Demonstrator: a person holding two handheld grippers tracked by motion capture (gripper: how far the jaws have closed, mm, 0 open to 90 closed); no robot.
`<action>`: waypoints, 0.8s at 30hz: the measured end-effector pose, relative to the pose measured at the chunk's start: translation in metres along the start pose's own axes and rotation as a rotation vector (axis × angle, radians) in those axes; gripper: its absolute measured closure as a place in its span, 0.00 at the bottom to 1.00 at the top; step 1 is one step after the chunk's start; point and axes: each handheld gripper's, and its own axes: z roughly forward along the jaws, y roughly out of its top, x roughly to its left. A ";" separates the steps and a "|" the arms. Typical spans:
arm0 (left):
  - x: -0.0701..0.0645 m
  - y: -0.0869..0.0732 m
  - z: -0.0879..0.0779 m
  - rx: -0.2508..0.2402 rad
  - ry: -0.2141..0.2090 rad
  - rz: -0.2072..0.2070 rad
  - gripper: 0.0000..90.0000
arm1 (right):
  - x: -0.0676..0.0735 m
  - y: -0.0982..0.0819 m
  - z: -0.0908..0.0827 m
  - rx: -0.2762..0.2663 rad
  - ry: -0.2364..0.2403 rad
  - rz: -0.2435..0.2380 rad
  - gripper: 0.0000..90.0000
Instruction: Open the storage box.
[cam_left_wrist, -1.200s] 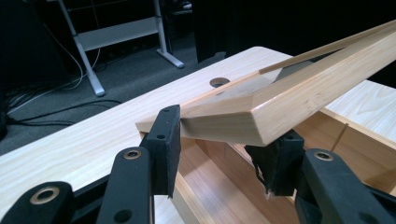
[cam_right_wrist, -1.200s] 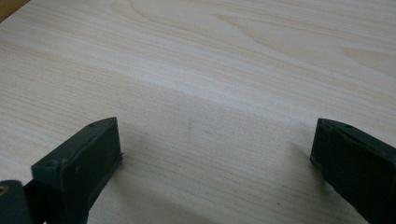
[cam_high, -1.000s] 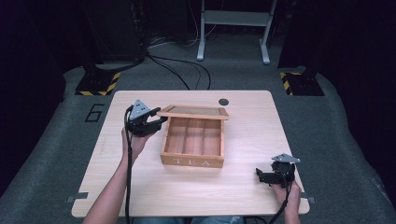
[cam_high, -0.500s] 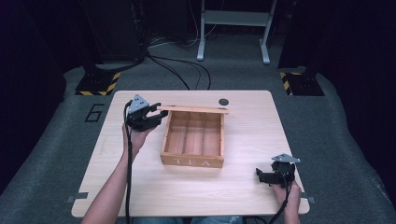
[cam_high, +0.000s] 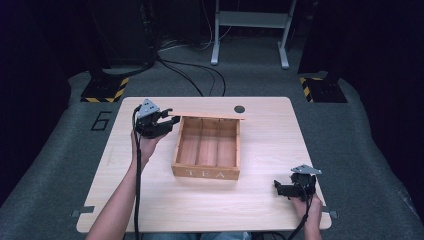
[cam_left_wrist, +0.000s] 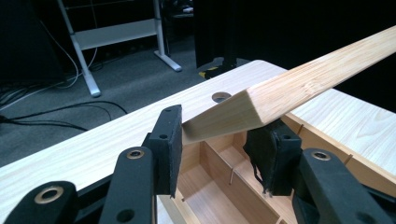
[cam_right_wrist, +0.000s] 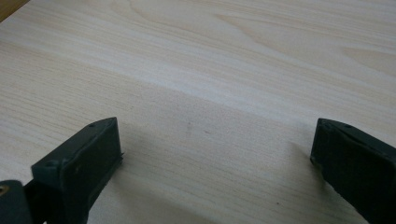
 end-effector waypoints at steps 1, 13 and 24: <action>0.000 0.000 0.000 0.000 0.000 0.001 0.62 | 0.000 0.000 0.000 0.000 0.000 0.001 0.01; 0.001 0.003 0.001 0.005 -0.003 0.003 0.62 | 0.000 0.000 0.000 0.000 0.000 0.000 0.01; 0.002 0.004 0.001 0.005 -0.006 -0.001 0.62 | 0.000 0.000 0.000 0.000 0.000 0.000 0.01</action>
